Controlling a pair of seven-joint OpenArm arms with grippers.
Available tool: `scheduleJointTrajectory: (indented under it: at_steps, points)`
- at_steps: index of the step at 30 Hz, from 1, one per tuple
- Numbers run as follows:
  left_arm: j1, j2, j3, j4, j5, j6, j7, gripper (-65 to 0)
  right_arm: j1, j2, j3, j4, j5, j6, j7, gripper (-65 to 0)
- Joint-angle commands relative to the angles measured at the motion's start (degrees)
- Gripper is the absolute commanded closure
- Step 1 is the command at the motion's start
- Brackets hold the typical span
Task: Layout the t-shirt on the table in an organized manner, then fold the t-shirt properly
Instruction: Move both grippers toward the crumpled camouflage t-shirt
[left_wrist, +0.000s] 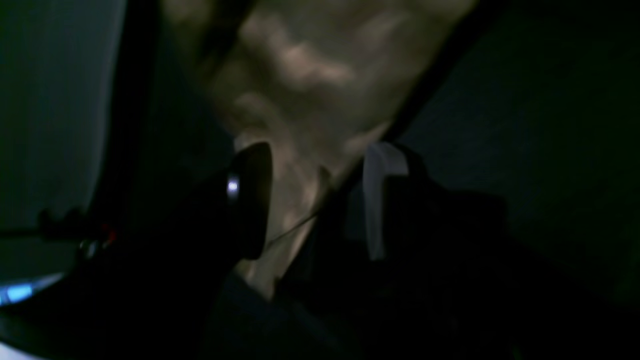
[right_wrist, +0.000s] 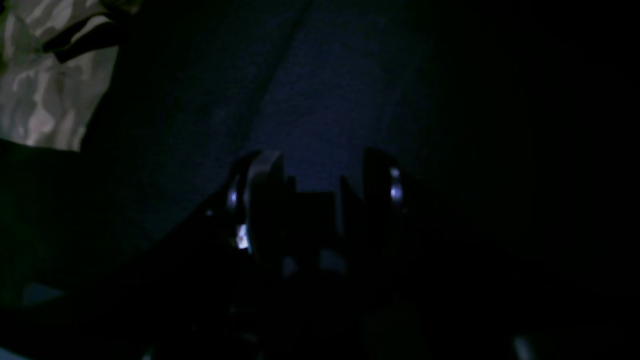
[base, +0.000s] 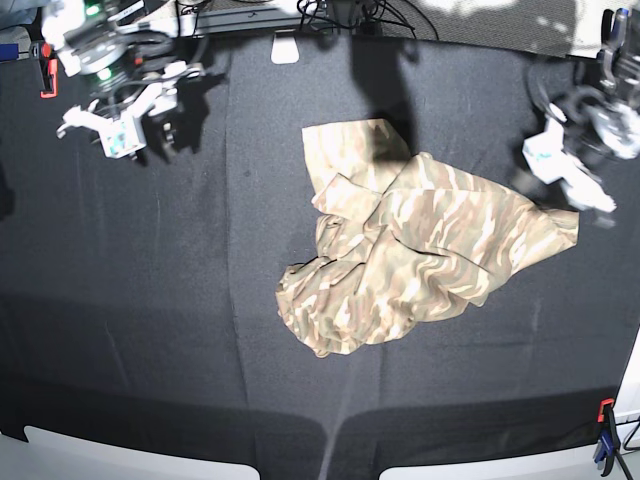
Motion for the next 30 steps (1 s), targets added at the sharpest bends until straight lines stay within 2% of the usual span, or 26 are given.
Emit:
scheduleJointTrajectory:
  at_steps: [1,8,18,20,23,25,27,30]
  points:
    - [-1.25,-1.03,0.15,0.48,-0.33,0.85,-0.68,-27.9,-0.13,-0.22,0.28,0.94,0.39,-0.20,1.31,-25.4]
    - [-7.69,-1.01,5.18,-7.34,-0.55,0.87,0.39,-27.9,-0.13,-2.56,0.31,0.94,0.42,-0.20,1.51,-25.4]
    - [-8.13,-0.98,7.67,-9.99,-0.57,1.09,-0.09,-27.9,1.79,-2.69,0.28,0.96,0.42,-0.20,3.15,-25.4]
    - [-8.33,-0.90,7.67,-9.97,-0.57,1.51,-0.09,-24.1,2.10,-2.67,0.28,0.96,0.81,-0.20,3.21,-25.4]
    - [-8.59,-0.87,7.67,-9.97,-0.57,1.92,-1.46,-13.1,2.80,-2.67,0.22,0.96,4.59,0.24,2.89,-25.4]
    - [-8.57,-0.87,7.67,-9.97,-0.59,1.77,-4.24,-6.3,4.07,-2.69,0.20,0.94,6.56,2.78,2.84,-25.4]
    - [-8.57,-0.87,7.67,-9.97,-0.59,1.75,-8.55,0.0,5.99,-2.67,-0.13,0.94,7.06,6.93,2.67,-25.4]
    - [-8.57,-0.85,7.67,-9.97,-0.81,1.75,-14.51,0.0,9.97,-2.67,-2.03,0.87,3.61,13.68,0.74,-25.4]
